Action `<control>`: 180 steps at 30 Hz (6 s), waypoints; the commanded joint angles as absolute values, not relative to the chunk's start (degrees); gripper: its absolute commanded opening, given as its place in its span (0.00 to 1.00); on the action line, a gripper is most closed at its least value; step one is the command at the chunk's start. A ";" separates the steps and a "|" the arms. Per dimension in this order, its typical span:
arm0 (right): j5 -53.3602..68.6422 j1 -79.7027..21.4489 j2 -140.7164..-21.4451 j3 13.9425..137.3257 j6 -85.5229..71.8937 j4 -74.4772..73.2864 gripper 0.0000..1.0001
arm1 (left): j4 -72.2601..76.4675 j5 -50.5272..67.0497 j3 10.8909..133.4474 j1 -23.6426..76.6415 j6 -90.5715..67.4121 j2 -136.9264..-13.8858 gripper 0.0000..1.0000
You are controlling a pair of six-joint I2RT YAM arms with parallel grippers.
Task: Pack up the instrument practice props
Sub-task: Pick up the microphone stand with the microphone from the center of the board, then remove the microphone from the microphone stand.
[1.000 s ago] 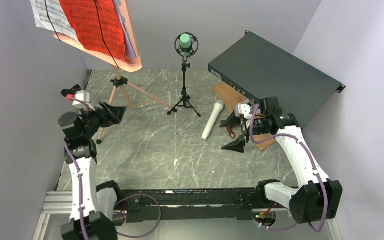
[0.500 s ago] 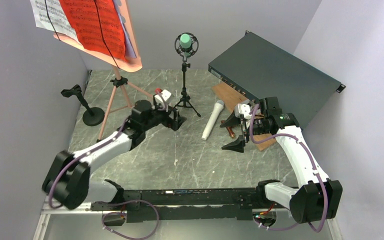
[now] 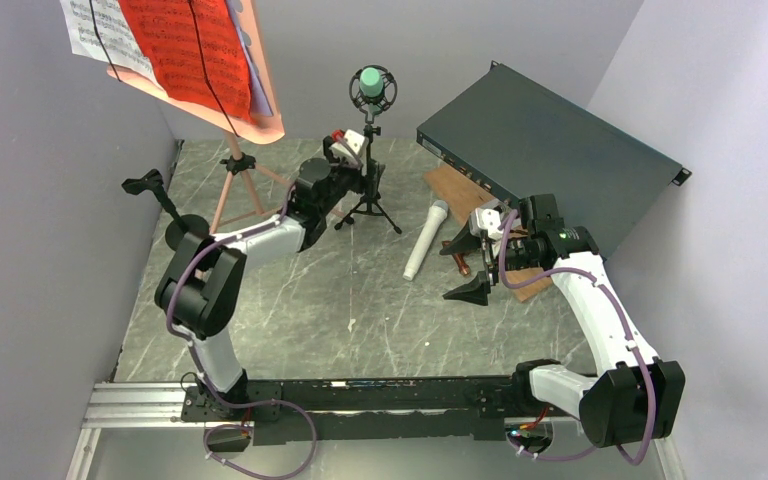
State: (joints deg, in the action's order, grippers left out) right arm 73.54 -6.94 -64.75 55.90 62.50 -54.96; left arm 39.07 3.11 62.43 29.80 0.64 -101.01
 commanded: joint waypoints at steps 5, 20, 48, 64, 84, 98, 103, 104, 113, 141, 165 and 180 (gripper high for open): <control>73.94 -6.50 -64.75 55.28 64.82 -55.77 1.00 | 41.24 1.07 73.06 29.35 4.85 -106.51 0.63; 73.72 -6.46 -65.01 55.11 64.38 -55.28 1.00 | 40.26 6.18 69.96 30.89 8.21 -99.59 0.00; 76.36 -6.89 -66.00 53.86 62.59 -53.08 1.00 | 32.91 34.54 46.38 35.00 -19.84 -65.12 0.00; 79.40 -15.86 -67.51 49.54 50.17 -39.96 1.00 | 41.50 15.25 48.36 48.04 -21.15 -69.17 0.00; 78.15 -17.58 -68.06 48.07 39.46 -29.28 0.96 | 45.76 0.82 52.87 56.30 -19.11 -71.26 0.00; 79.80 -17.52 -68.39 48.87 32.42 -25.24 0.83 | 46.15 -2.74 52.00 58.09 -19.78 -70.82 0.00; 79.72 -17.47 -68.51 48.70 29.94 -23.21 0.71 | 46.69 -3.31 51.60 58.27 -19.90 -70.63 0.00; 79.72 -17.47 -68.55 48.65 29.59 -22.87 0.69 | 46.81 -3.30 51.52 58.34 -19.95 -70.58 0.00; 79.72 -17.49 -68.56 48.58 28.79 -21.86 0.41 | 47.70 -3.56 50.57 58.36 -20.70 -70.34 0.00; 83.03 -16.48 -68.26 52.90 43.85 -36.70 0.00 | 40.58 -2.17 46.36 58.49 -19.89 -65.44 0.70; 81.04 -16.53 -68.11 53.17 48.43 -40.25 0.00 | -9.77 2.62 65.42 58.42 6.77 -46.80 0.88; 81.04 -16.61 -67.55 52.56 48.19 -39.64 0.00 | 14.45 0.72 68.35 55.22 28.33 -61.52 0.95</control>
